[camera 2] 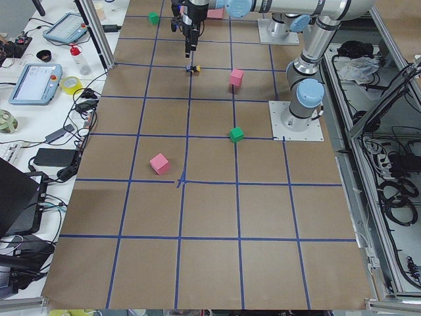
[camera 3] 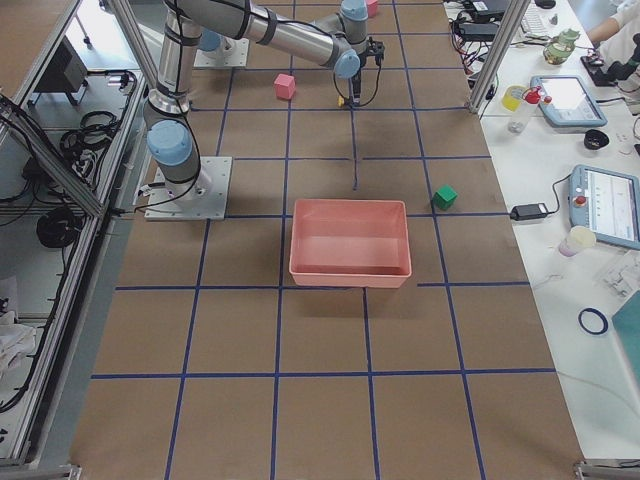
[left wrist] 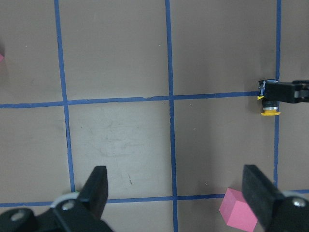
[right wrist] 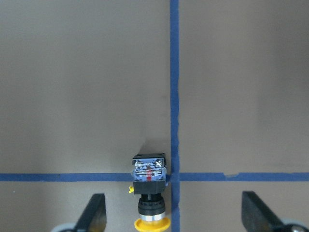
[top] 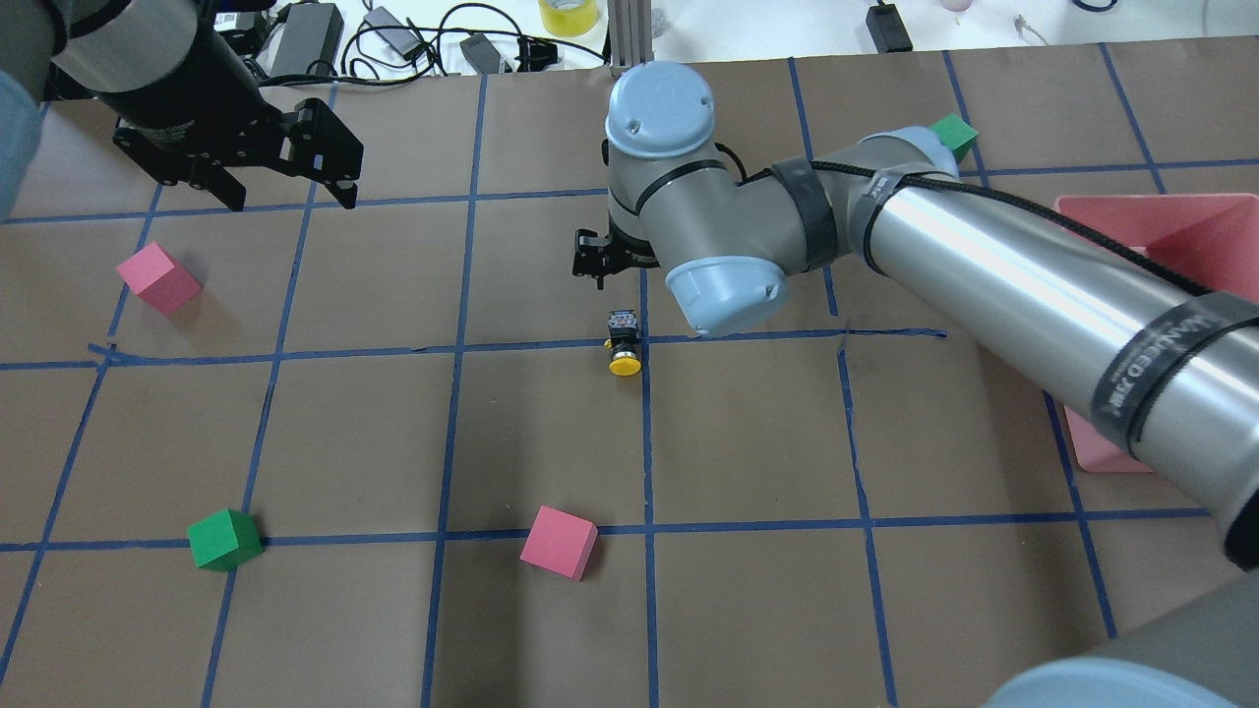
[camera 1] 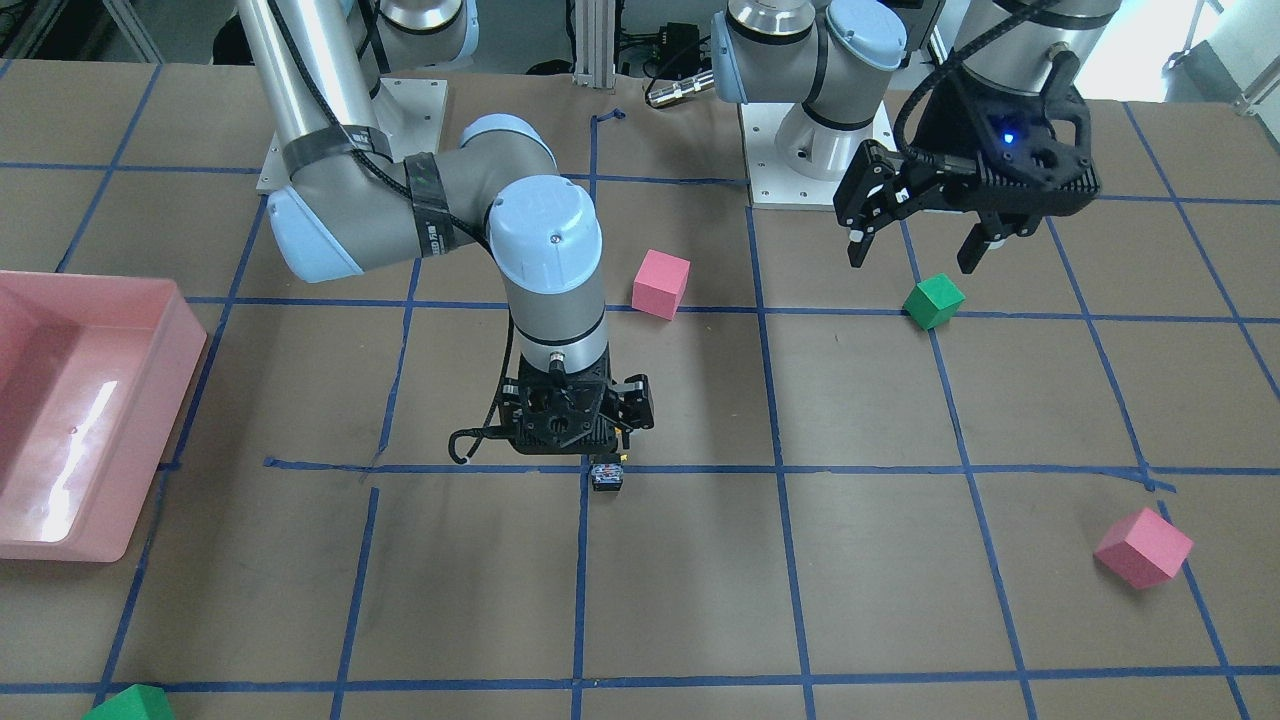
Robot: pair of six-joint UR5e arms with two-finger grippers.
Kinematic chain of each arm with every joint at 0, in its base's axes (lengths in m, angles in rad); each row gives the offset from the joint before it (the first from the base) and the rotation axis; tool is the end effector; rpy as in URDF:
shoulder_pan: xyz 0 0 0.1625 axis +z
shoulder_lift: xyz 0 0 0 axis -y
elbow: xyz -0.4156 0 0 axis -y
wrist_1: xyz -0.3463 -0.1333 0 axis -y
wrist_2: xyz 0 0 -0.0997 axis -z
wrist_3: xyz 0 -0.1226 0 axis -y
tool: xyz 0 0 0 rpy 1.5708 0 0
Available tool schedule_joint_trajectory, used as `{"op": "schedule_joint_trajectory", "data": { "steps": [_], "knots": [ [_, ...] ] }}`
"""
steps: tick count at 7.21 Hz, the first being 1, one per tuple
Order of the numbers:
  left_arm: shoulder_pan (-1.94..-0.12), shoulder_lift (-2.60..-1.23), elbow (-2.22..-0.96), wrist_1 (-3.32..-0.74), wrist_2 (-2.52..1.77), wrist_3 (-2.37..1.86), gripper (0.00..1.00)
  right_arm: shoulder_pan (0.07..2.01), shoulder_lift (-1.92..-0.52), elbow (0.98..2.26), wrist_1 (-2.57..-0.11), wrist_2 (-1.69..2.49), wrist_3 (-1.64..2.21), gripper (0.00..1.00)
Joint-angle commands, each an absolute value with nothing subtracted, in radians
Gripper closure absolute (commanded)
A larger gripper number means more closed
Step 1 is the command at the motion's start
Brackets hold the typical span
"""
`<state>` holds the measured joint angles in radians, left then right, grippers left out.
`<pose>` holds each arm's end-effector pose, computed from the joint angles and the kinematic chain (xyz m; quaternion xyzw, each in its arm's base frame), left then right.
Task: Align button upright
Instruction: 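Raise the right gripper away while the left gripper reaches toward the button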
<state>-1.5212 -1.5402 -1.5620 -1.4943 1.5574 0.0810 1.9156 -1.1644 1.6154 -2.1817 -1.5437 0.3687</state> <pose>-0.1126 -0.4527 0.4813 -0.0161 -0.9982 0.0582 0.0029 0.3293 -0.5128 0.2882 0.0108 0.9967 -0.0701 0.0405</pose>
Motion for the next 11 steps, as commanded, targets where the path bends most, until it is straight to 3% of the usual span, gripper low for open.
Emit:
{"op": "schedule_joint_trajectory", "data": {
  "steps": [1,6,9,11],
  "knots": [
    [-1.523,-1.555,-1.578,-1.464,1.557,0.075,0.00,1.797,-1.280,1.598,-2.118,-1.516,0.302,0.00],
    [-1.664,-1.572,-1.878,-0.934,1.632,-0.029,0.00,1.709,-1.544,1.598,-1.793,-1.643,0.109,0.00],
    [-1.790,-1.617,-2.096,-0.573,1.664,-0.116,0.00,1.704,-1.560,1.574,-1.796,-1.605,0.072,0.00],
    [-1.868,-1.705,-2.167,-0.355,1.720,-0.198,0.00,1.688,-1.560,1.574,-1.793,-1.603,0.071,0.00]
  ]
}}
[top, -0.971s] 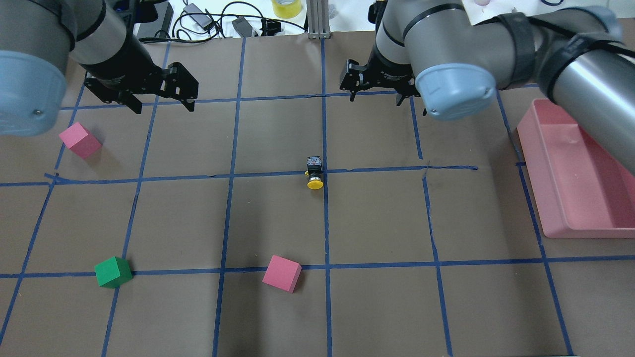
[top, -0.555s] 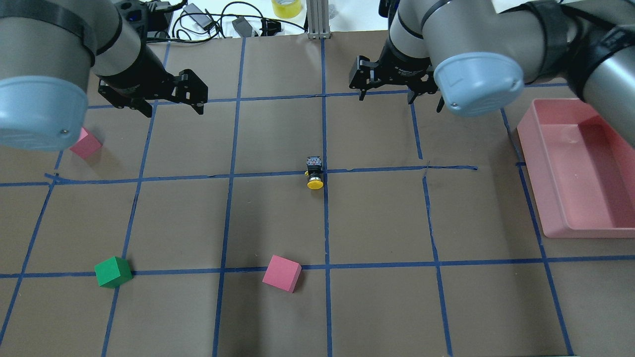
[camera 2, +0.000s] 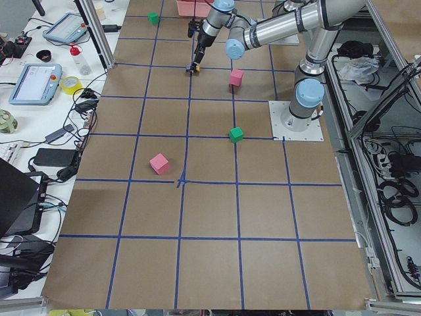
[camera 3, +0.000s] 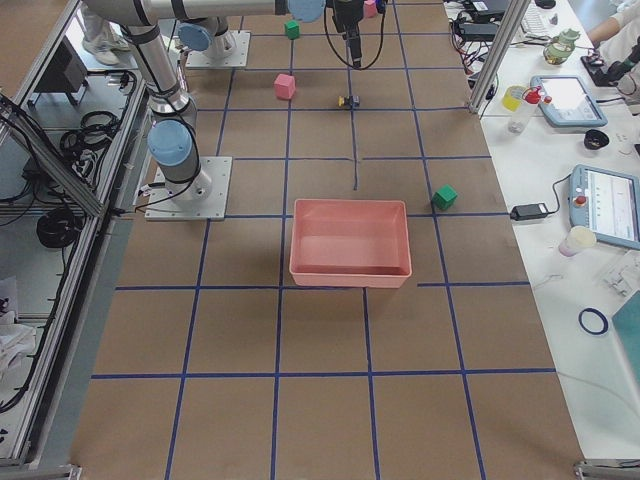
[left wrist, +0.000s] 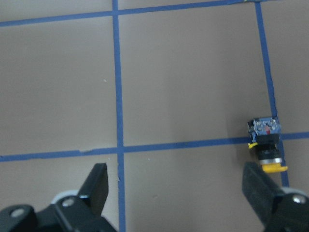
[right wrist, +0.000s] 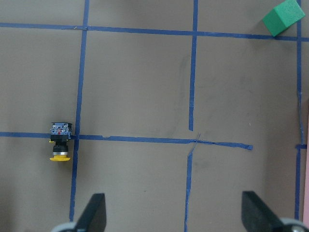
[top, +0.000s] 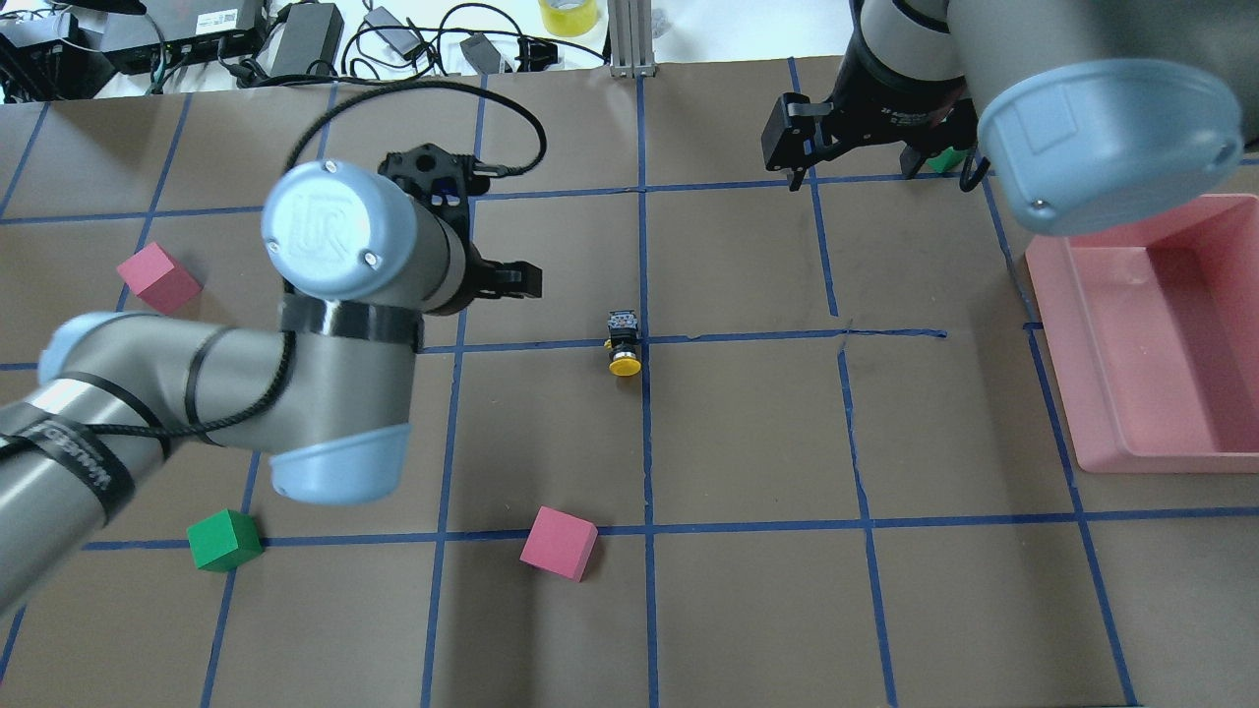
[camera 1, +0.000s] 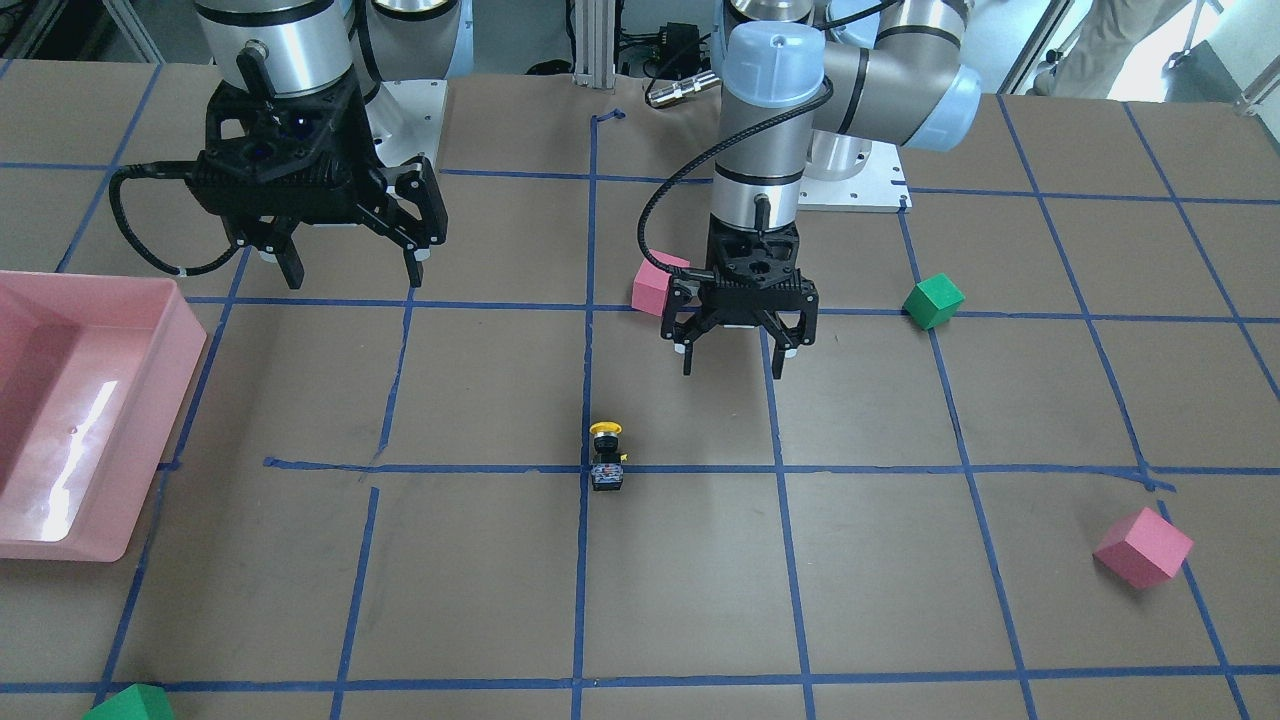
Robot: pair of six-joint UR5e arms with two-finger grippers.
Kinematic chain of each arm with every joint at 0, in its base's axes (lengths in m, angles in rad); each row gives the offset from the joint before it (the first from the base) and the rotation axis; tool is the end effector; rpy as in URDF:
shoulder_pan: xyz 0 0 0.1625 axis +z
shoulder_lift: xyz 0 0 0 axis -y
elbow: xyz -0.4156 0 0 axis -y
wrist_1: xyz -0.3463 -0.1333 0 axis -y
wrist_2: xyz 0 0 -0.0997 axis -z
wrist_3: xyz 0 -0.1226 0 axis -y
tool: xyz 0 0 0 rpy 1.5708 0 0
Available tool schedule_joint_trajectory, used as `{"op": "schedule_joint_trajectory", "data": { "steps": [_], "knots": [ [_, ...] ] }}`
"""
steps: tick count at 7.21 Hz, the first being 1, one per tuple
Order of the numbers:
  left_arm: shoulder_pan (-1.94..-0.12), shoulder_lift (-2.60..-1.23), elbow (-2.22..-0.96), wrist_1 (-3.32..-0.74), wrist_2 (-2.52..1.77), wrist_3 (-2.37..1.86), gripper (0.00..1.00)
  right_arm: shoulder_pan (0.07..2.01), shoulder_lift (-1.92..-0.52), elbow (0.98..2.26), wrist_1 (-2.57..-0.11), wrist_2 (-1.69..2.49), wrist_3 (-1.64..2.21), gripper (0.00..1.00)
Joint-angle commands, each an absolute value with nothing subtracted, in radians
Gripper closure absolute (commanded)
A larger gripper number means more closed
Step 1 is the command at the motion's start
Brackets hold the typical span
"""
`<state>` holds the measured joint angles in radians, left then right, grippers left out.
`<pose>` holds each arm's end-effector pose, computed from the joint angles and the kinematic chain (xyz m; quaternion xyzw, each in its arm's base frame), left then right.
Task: Align button upright
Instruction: 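Raise the right gripper away while the left gripper reaches toward the button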
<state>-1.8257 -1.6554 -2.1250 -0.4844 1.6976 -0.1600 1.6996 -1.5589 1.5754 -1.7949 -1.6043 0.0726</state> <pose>-0.2289 -0.4112 0.3036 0.0321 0.9727 -0.2295 0.0148 0.1890 -0.4535 0.4730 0.0262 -0.9941 0.1048 0.0062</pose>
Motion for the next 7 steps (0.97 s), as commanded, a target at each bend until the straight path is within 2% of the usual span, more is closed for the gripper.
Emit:
{"op": "schedule_joint_trajectory", "data": {
  "steps": [1,3,5,7],
  "knots": [
    [-1.870,-1.739,-2.161,-0.344,1.712,-0.187,0.00,1.663,-1.560,1.572,-1.793,-1.592,0.068,0.00],
    [-1.870,-1.761,-2.094,-0.360,1.700,-0.199,0.00,1.614,-1.565,1.572,-1.735,-1.501,0.066,0.00],
    [-1.871,-1.818,-2.094,-0.356,1.700,-0.250,0.00,1.614,-1.565,1.572,-1.735,-1.556,0.063,0.00],
    [-1.920,-1.876,-2.092,-0.315,1.748,-0.403,0.07,1.614,-1.566,1.571,-1.740,-1.603,-0.007,0.00]
  ]
}}
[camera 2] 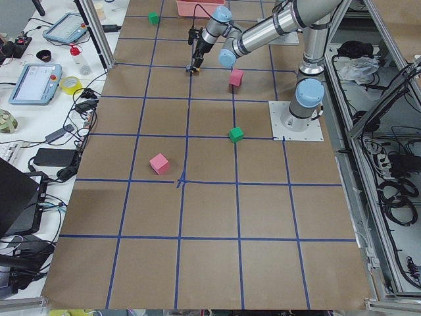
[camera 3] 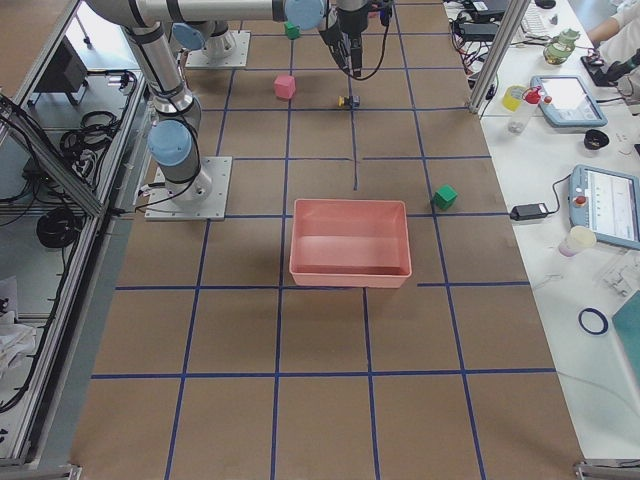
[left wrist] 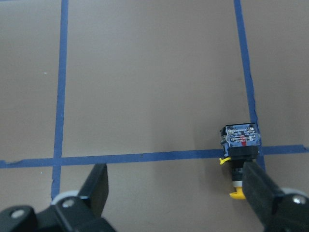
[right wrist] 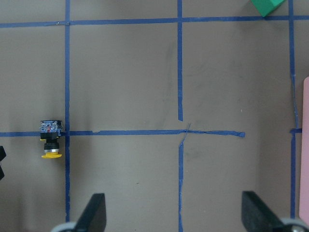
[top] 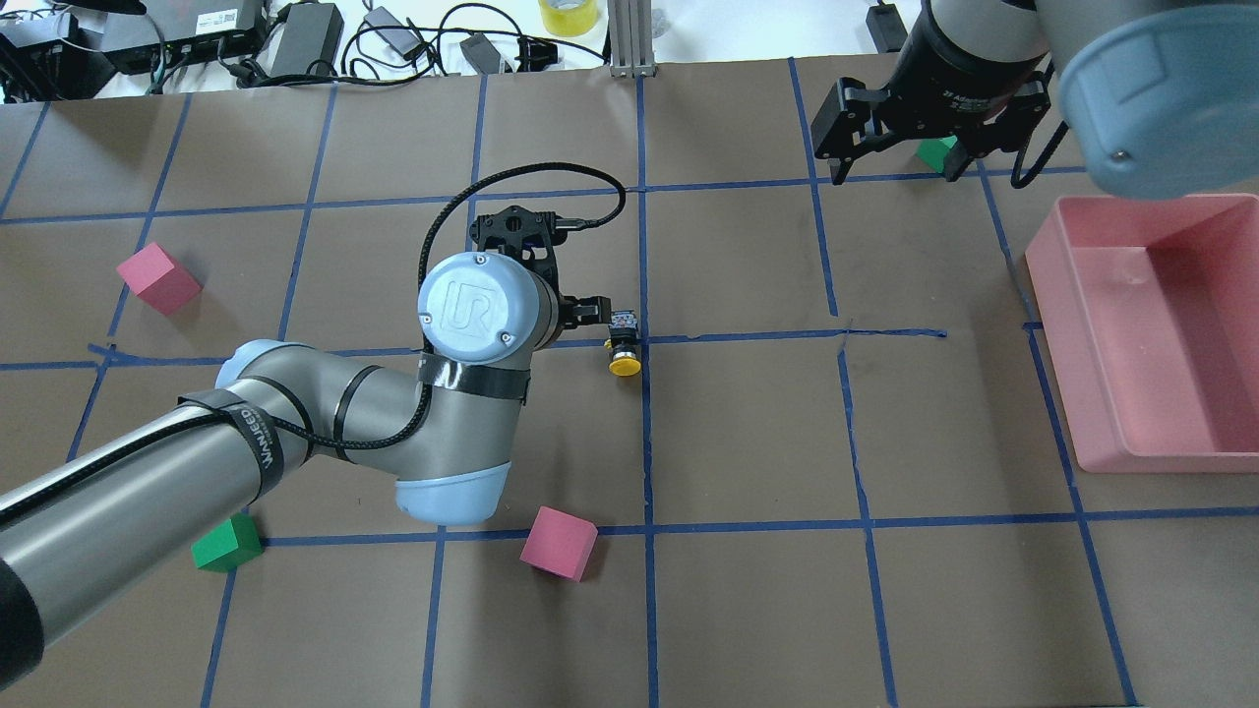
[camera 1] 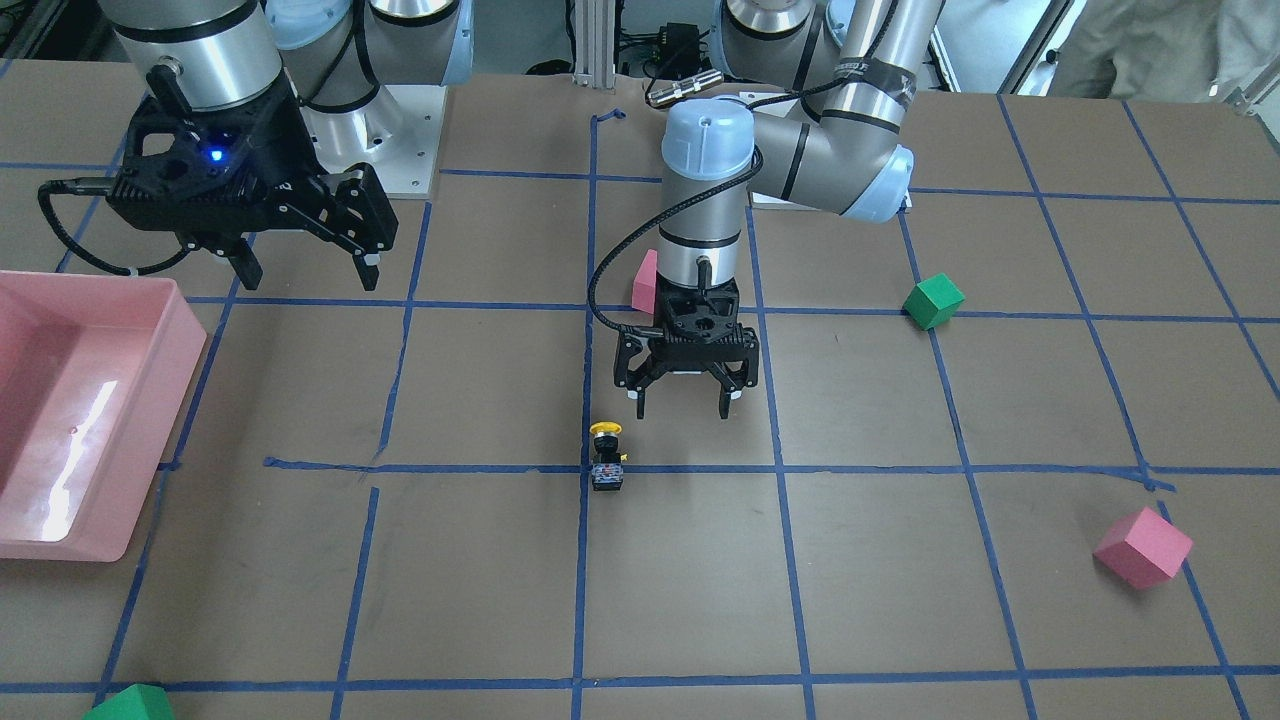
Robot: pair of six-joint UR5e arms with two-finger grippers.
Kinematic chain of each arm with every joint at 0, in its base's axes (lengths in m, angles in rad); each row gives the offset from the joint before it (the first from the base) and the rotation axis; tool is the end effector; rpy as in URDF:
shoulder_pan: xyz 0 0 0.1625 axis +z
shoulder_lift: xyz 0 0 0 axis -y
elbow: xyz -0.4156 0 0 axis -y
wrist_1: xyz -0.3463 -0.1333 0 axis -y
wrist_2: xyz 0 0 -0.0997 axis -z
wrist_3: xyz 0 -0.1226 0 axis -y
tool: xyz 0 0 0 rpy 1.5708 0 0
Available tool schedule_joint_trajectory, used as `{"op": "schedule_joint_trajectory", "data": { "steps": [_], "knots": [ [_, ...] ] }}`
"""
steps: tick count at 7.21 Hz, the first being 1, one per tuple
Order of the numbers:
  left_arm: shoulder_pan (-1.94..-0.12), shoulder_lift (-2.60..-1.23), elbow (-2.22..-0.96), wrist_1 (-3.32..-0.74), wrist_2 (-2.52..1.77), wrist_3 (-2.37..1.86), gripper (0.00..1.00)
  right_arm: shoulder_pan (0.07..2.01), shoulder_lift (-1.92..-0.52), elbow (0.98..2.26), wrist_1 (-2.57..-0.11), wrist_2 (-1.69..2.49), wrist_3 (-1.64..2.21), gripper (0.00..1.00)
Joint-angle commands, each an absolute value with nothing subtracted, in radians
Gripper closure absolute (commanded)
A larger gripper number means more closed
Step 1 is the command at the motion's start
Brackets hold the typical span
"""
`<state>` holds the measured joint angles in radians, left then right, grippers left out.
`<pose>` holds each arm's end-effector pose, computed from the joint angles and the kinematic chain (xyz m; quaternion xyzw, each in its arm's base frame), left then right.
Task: Align button upright
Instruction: 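Grasp the button's black body with the left gripper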
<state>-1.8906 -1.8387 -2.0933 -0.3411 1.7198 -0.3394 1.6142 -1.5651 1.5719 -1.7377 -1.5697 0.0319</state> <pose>-0.2650 -0.4341 0.2499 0.0258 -0.9731 0.2291 0.0016 0.1536 -0.4604 0.4706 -0.0058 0.9968 -0.0799 0.0036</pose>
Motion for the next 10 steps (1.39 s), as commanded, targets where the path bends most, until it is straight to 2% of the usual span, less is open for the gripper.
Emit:
{"op": "schedule_joint_trajectory", "data": {
  "steps": [1,5,7,9,10],
  "knots": [
    [-1.930,-1.916,-2.088,-0.220,1.743,-0.422,0.07,1.614,-1.568,1.572,-1.738,-1.615,-0.012,0.00],
    [-2.017,-2.052,-2.062,-0.106,1.764,-0.431,0.08,1.615,-1.566,1.580,-1.746,-1.612,-0.014,0.00],
    [-2.036,-2.095,-2.060,-0.082,1.822,-0.370,0.17,1.614,-1.566,1.580,-1.746,-1.612,-0.014,0.00],
    [-2.040,-2.132,-2.069,-0.023,1.822,-0.368,0.17,1.614,-1.566,1.580,-1.746,-1.612,-0.014,0.00],
    [-2.040,-2.132,-2.069,-0.017,1.816,-0.364,0.24,1.614,-1.566,1.580,-1.746,-1.612,-0.014,0.00]
  ]
}}
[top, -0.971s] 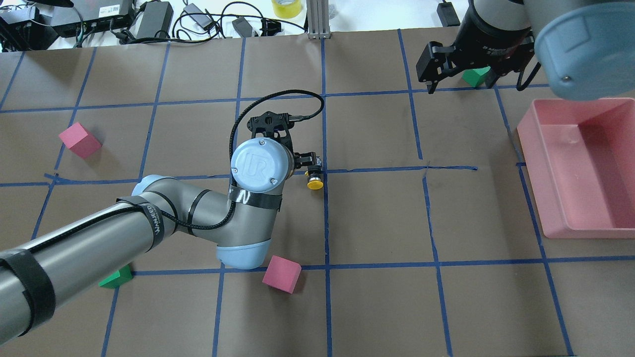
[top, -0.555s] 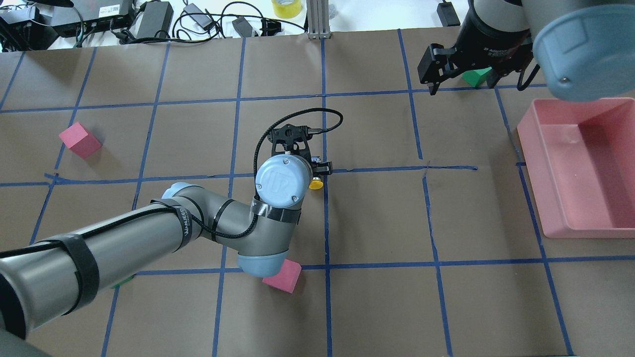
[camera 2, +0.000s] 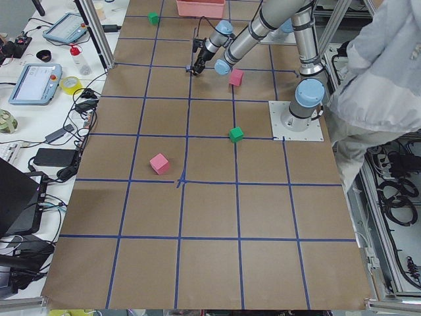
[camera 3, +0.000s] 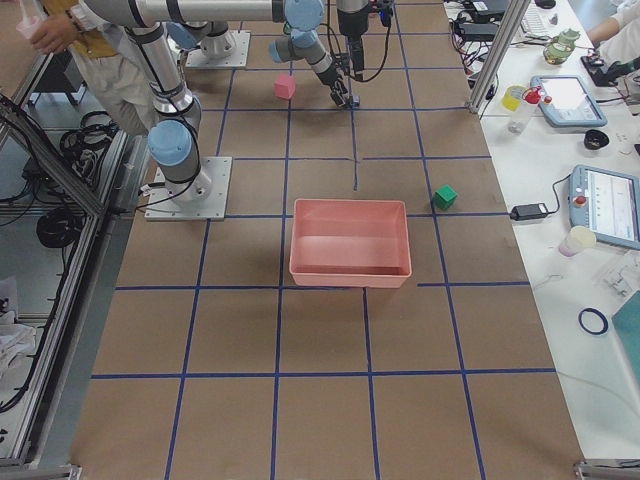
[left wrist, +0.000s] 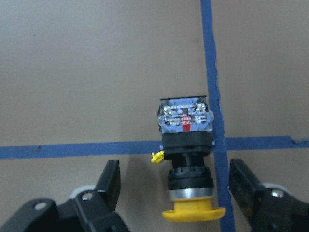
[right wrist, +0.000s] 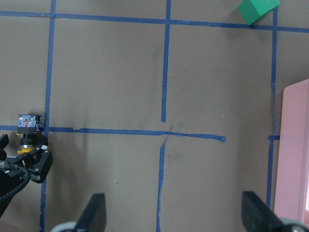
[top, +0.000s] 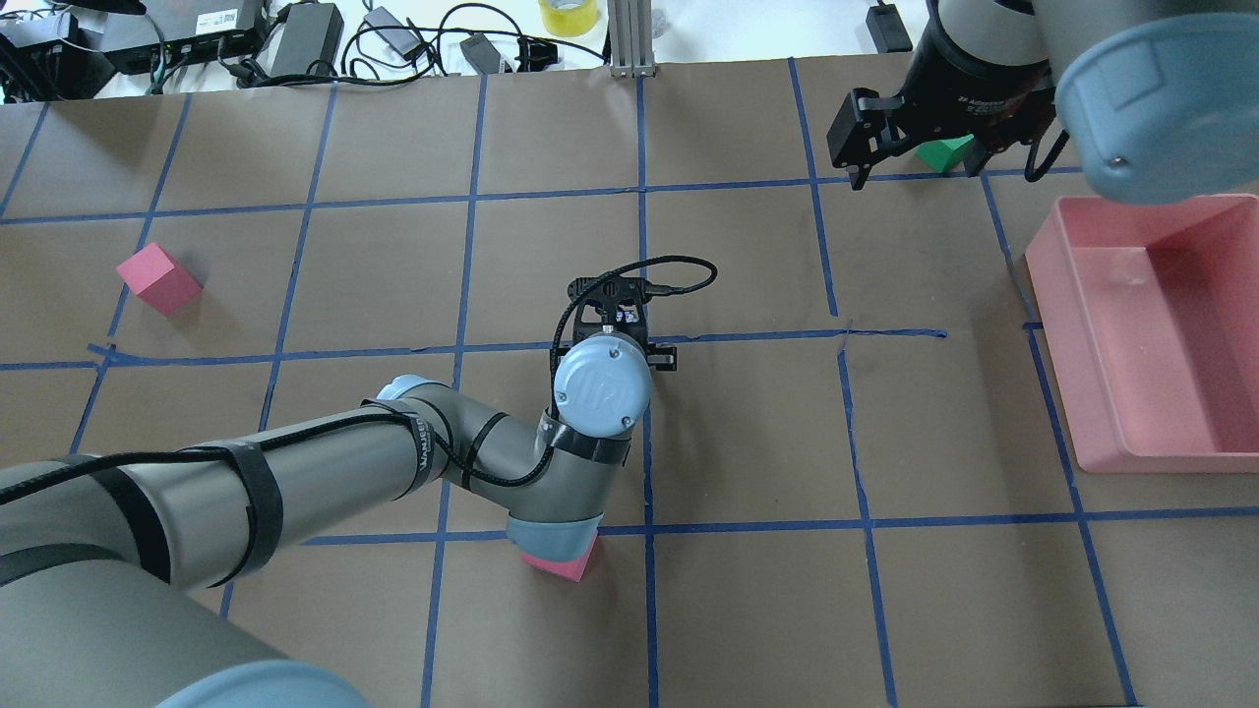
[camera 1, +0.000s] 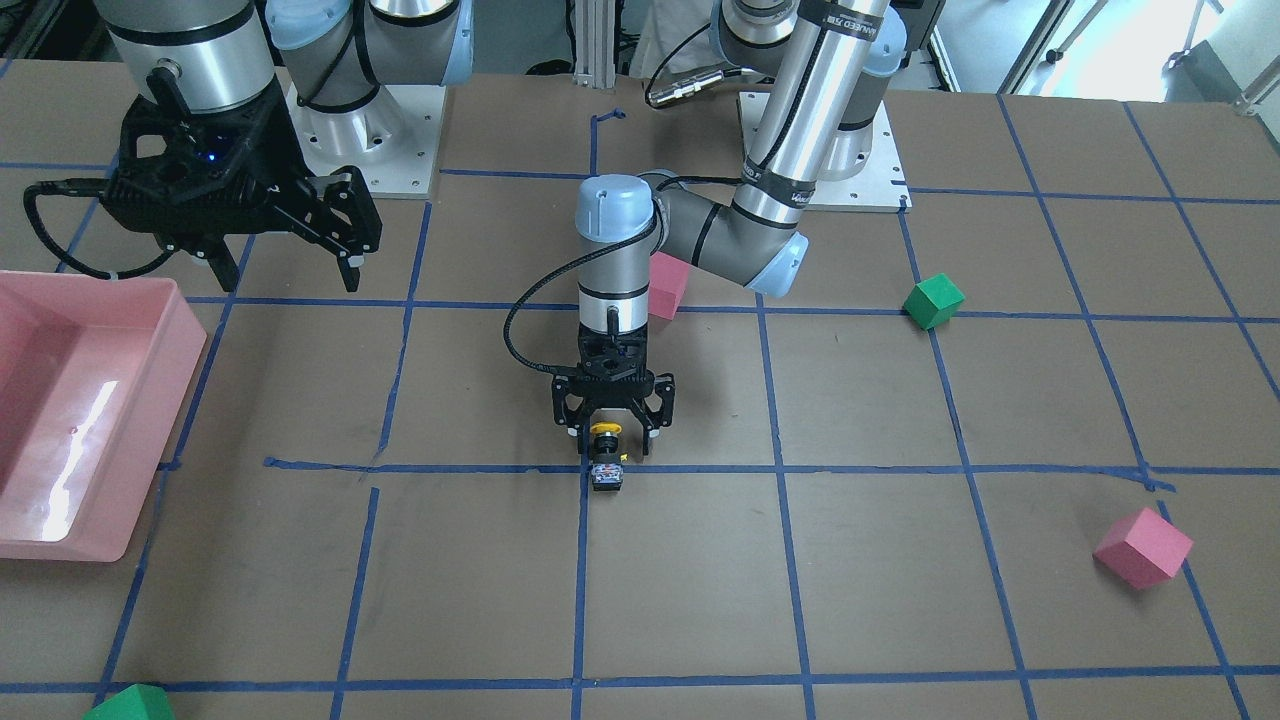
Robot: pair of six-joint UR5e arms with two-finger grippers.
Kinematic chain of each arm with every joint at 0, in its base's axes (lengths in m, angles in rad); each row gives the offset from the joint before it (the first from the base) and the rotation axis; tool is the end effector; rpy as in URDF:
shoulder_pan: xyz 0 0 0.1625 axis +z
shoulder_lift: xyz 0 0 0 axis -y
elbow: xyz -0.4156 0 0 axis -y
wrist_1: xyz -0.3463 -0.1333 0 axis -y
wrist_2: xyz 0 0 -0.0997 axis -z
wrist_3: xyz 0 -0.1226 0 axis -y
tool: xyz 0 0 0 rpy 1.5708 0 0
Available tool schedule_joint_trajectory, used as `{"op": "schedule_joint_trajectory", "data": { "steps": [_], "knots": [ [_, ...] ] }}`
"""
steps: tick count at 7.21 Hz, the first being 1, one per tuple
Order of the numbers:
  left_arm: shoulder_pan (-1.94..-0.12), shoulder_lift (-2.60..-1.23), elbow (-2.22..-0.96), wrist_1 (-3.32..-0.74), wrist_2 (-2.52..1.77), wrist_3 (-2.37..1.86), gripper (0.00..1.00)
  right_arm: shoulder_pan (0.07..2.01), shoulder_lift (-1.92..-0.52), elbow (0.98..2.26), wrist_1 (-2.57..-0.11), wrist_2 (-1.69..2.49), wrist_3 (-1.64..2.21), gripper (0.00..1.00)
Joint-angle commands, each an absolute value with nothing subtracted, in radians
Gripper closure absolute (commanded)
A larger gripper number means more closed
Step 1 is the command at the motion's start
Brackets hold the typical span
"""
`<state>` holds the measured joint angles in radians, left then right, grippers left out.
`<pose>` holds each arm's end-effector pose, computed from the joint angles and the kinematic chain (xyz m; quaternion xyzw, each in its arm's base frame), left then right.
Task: Align button upright
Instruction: 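Grasp the button's black body with the left gripper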
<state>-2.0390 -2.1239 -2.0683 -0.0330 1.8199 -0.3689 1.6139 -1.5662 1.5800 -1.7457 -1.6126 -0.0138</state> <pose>-0.3330 -0.4302 0.1573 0.0179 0.9633 -0.2677 0.0129 0.1481 -0.4603 0.4684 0.0267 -0.9962 0.0807 0.0197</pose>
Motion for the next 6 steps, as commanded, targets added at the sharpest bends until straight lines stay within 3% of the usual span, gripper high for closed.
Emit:
{"op": "schedule_joint_trajectory", "data": {
  "steps": [1,2,3,4,6],
  "knots": [
    [-2.042,-2.129,-2.071,-0.017,1.810,-0.359,0.35,1.614,-1.566,1.580,-1.746,-1.612,-0.012,0.00],
    [-2.042,-2.120,-2.074,-0.018,1.809,-0.357,0.53,1.614,-1.566,1.580,-1.746,-1.612,-0.012,0.00],
    [-2.042,-2.115,-2.074,-0.023,1.807,-0.359,0.80,1.614,-1.566,1.582,-1.746,-1.612,-0.012,0.00],
    [-2.042,-2.097,-2.069,-0.026,1.807,-0.365,1.00,1.614,-1.566,1.580,-1.746,-1.612,-0.012,0.00],
    [-2.040,-2.068,-2.065,-0.037,1.810,-0.368,1.00,1.611,-1.565,1.582,-1.746,-1.612,-0.012,0.00]
  ]
}}
